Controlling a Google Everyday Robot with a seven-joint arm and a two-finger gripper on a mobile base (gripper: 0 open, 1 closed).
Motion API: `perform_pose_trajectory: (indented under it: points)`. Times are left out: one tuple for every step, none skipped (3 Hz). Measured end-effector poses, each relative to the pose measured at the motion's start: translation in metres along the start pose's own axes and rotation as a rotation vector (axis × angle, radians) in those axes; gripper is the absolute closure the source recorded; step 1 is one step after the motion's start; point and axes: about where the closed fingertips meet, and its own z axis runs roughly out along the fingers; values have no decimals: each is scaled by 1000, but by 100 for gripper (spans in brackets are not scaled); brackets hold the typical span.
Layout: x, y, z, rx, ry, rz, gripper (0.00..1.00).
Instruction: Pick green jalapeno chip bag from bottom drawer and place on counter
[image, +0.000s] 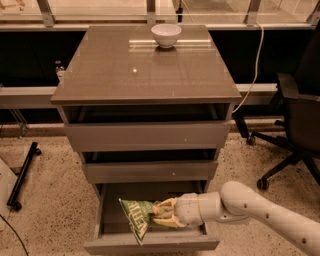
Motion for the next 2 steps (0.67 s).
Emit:
perform_pose_trajectory:
  points:
    - [-66, -7, -46, 53, 72, -175, 100]
    - [-109, -16, -75, 94, 94, -298, 100]
